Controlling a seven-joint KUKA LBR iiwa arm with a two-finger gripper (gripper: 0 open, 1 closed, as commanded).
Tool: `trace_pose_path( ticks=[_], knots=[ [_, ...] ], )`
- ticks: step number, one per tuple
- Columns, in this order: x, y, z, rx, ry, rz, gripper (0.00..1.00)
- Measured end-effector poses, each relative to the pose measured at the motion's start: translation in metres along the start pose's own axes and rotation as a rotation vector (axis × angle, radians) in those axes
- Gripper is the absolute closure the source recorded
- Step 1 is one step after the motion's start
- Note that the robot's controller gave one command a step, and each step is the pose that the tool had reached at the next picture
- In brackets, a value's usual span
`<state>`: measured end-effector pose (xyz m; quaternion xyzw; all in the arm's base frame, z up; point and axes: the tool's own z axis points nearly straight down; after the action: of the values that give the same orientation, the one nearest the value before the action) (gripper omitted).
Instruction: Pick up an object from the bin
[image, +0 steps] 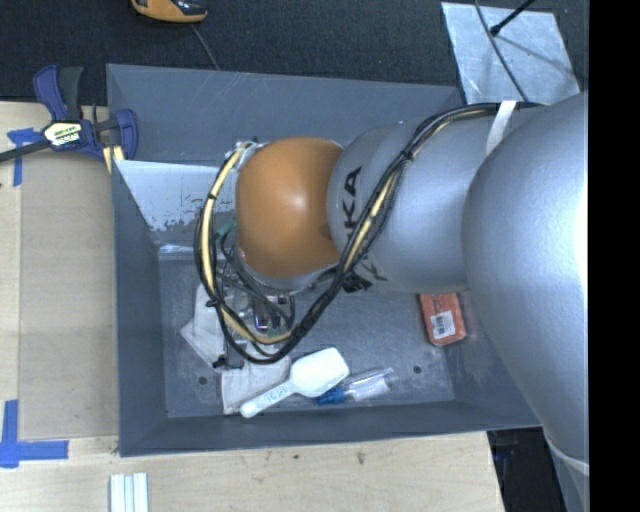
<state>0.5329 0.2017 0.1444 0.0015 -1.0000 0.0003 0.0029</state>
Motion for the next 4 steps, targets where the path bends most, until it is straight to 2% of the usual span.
trace_pose_path(
  ticks=[1, 2, 3, 4],
  knots=[
    [-0.002, -0.001, -0.005, -0.002, -0.008, 0.003, 0.0],
    [-0.005, -0.013, 0.004, -0.003, -0.011, -0.066, 0.0],
    [-0.009, -0.05, 0.021, 0.002, -0.006, -0.173, 0.0],
    [-0.002, -0.071, 0.023, -0.001, -0.007, -0.03, 0.0]
  ],
)
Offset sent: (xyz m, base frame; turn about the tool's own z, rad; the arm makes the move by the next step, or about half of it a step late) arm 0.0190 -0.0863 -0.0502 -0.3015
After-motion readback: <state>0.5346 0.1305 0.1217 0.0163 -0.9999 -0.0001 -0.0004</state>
